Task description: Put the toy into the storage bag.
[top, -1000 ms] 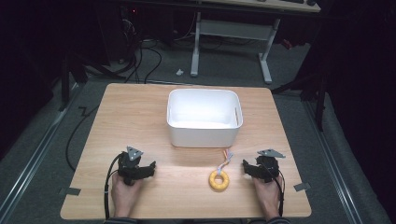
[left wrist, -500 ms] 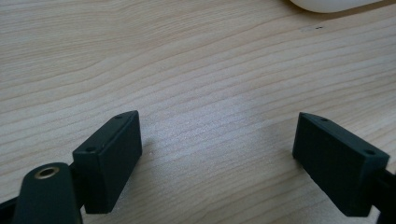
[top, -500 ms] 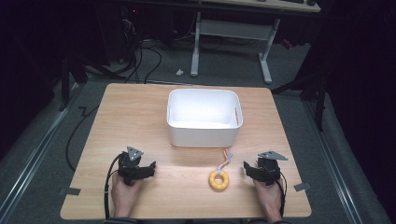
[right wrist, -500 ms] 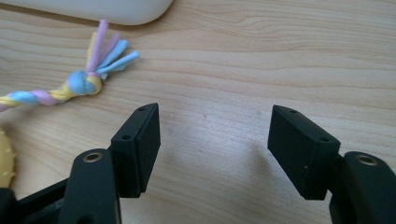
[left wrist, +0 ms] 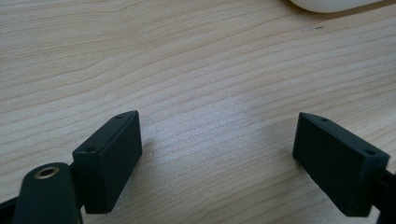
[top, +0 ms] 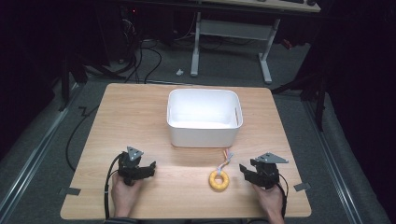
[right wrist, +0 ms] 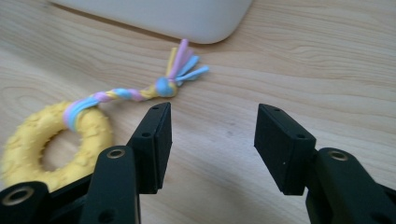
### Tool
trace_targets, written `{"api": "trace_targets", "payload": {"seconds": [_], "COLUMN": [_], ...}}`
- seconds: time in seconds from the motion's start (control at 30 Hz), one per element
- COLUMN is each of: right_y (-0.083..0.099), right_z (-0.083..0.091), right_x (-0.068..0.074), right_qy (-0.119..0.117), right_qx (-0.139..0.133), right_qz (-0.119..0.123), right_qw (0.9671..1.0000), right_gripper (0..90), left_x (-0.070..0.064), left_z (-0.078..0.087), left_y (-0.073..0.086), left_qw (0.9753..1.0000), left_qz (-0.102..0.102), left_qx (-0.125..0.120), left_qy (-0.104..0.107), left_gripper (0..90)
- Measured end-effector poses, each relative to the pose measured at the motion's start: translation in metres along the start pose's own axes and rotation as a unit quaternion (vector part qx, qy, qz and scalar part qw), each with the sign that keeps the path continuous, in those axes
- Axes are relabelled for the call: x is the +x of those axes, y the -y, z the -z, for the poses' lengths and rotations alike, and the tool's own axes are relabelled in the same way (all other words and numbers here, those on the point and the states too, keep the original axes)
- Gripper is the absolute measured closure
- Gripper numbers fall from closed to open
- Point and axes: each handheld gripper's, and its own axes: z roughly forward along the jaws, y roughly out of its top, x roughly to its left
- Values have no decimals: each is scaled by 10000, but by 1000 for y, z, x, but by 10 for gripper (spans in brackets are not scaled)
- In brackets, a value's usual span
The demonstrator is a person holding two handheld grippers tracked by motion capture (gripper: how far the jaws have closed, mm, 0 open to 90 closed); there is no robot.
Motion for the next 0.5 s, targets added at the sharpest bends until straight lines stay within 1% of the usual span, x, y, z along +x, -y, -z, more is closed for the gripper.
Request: {"api": "trace_targets", "payload": {"seconds": [0.03,0.07,0.1,0.13,0.17,0.2,0.23,0.27,0.33,0.43,0.5], "right_y": [0,0,-1,-1,-1,-3,-3,-4,-6,-9,-10], "right_z": [0,0,2,2,2,3,3,4,4,4,3], "right_x": [1,1,4,6,6,10,10,15,20,25,28], "right_qy": [-65,-65,-182,-240,-240,-363,-363,-418,-489,-737,-775], "right_qx": [23,23,40,59,59,80,80,115,179,221,255], "right_qz": [4,4,-45,-78,-78,-48,-48,38,125,75,99], "right_qw": [10000,10000,9998,9997,9997,9993,9993,9991,9986,9970,9966], "right_gripper": [471,471,480,483,483,491,491,501,507,510,511], "left_x": [0,0,0,0,0,0,0,0,0,0,0], "left_z": [0,0,0,0,0,0,0,0,0,0,0], "left_y": [0,0,0,0,0,0,0,0,0,0,0], "left_qw": [10000,10000,10000,10000,10000,10000,10000,10000,10000,10000,10000], "left_qz": [1,1,2,2,2,2,2,4,5,5,3], "left_qx": [0,0,0,0,0,0,0,0,0,0,-4], "left_qy": [0,0,0,0,0,0,0,1,1,7,15], "left_gripper": [159,159,159,159,159,159,159,159,159,162,162]}}
